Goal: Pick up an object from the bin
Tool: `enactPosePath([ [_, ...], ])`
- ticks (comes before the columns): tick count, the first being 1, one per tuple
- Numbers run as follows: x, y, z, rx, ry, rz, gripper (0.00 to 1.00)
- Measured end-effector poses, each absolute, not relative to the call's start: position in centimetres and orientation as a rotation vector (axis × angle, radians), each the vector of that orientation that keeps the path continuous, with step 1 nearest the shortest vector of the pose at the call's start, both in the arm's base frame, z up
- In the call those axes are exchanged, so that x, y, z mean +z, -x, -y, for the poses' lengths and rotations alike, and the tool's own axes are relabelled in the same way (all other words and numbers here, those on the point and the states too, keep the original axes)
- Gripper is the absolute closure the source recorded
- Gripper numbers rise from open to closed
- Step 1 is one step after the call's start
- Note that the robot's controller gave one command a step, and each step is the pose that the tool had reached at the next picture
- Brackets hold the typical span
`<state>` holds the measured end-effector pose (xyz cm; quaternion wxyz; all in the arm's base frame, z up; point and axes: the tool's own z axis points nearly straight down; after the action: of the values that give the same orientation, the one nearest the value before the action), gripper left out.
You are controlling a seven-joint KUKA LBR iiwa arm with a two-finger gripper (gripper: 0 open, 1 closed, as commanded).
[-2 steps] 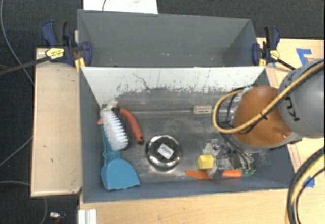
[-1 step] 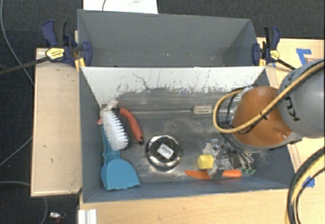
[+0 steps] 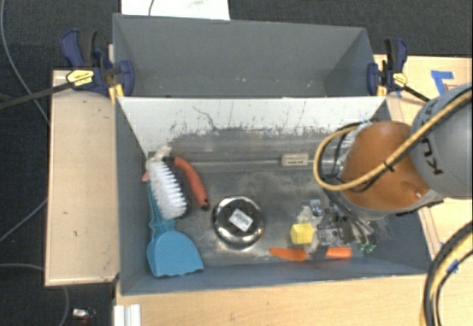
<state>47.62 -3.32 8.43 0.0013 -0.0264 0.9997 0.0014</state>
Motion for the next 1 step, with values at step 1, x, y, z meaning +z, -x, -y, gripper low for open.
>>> enactPosePath([
  [1,9.86,-47.73,3.32,0.004,0.08,-3.133,1.0],
])
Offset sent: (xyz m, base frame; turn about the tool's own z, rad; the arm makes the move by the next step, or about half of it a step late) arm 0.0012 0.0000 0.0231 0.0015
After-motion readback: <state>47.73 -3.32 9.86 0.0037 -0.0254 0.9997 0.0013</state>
